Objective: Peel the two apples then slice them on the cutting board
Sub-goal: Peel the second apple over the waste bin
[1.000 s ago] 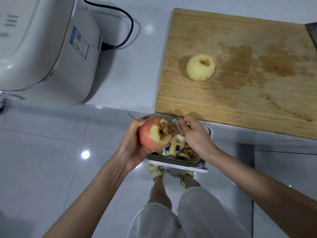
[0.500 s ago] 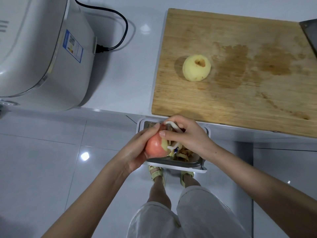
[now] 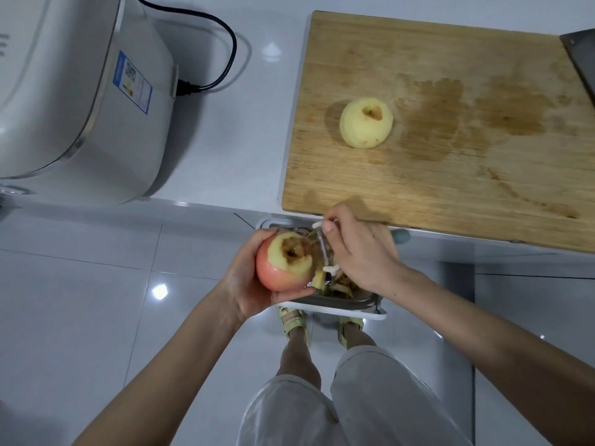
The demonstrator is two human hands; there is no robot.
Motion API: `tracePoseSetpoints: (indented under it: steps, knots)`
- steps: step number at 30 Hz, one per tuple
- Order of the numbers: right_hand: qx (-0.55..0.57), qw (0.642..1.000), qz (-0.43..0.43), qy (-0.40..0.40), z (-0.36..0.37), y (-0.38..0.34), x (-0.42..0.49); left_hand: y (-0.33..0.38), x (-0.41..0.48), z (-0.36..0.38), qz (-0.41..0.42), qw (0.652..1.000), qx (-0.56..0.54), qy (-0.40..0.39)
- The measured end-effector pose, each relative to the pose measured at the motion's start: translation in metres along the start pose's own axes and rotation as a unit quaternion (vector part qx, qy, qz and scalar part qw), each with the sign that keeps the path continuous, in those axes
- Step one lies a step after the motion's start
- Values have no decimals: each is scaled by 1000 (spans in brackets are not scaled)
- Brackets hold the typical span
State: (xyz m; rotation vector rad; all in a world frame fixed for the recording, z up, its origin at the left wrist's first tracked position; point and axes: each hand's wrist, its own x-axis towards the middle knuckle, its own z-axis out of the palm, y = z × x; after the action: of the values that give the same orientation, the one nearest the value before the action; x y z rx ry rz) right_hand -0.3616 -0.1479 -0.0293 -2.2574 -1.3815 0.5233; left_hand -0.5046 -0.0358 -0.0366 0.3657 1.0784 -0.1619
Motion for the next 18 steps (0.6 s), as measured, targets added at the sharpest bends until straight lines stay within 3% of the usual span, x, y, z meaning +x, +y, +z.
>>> tracePoseSetpoints:
  steps: [2,7,12,18]
  knots:
    - [-19,992,-103,72,1,-6,4,-1,-2,1,7,1000,21,-7]
    - [-50,962,-246,108,-1,-10,14,0,-7,6,11,995,97,-25]
    - [-75,951,-277,114,-1,-12,17,-2,-12,12,29,992,125,-1]
    - [14,950,-292,105,4,-7,14,2,-18,8,-12,989,136,-49]
